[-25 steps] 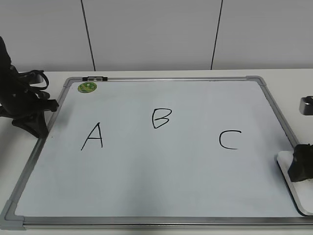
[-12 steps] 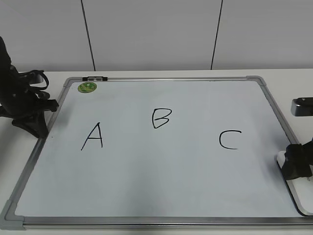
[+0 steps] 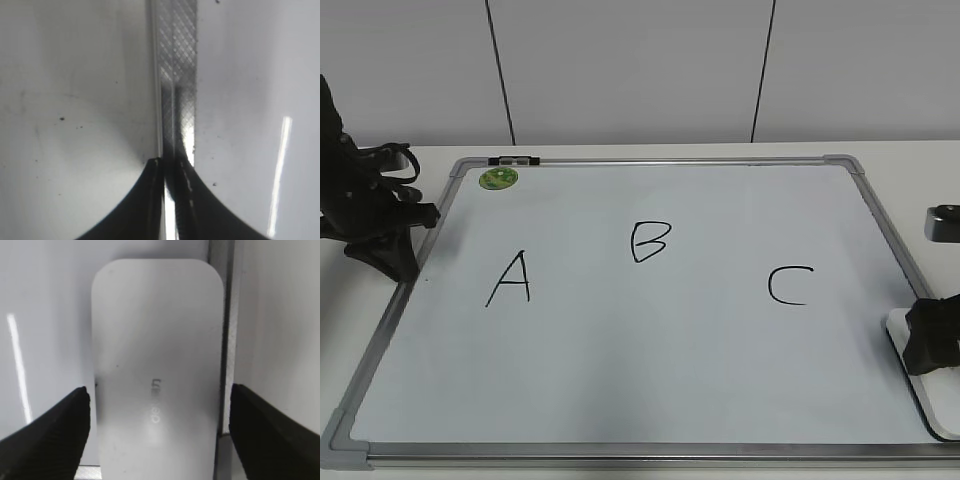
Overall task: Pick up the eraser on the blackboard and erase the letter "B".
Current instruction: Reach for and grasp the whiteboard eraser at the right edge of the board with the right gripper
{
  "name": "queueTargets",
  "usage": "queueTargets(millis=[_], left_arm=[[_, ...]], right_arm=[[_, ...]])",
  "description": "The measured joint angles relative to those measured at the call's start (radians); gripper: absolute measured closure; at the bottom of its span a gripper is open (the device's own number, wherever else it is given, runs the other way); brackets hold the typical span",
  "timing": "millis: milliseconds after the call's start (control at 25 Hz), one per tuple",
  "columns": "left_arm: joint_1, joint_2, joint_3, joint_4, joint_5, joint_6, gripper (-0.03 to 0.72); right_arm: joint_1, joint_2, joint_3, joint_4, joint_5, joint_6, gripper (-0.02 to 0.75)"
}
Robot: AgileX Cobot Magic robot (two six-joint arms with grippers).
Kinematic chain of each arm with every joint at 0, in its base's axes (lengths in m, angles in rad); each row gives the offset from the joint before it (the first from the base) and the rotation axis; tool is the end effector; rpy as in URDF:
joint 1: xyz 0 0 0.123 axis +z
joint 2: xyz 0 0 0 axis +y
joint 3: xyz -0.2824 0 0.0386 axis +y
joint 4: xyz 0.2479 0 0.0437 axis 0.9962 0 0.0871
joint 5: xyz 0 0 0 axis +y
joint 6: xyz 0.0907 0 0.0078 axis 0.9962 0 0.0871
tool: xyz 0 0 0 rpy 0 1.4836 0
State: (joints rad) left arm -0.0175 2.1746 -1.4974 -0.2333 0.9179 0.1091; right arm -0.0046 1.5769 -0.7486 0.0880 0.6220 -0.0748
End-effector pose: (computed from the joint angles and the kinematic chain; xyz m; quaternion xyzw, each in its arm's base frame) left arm 0.4190 -0.0241 0.1230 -0.0048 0.9950 -0.0931 0.0355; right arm 0.2589 0.0035 0.1631 -0.0020 0.9942 0.0251 0.1046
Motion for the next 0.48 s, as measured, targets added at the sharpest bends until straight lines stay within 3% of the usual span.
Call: queueTargets(millis=[480], left_arm=[[0.0, 0.0, 0.0, 0.0, 0.0, 0.0, 0.641]], right_arm=[[0.0, 0.0, 0.0, -0.002, -0.004, 0.006, 0.102]])
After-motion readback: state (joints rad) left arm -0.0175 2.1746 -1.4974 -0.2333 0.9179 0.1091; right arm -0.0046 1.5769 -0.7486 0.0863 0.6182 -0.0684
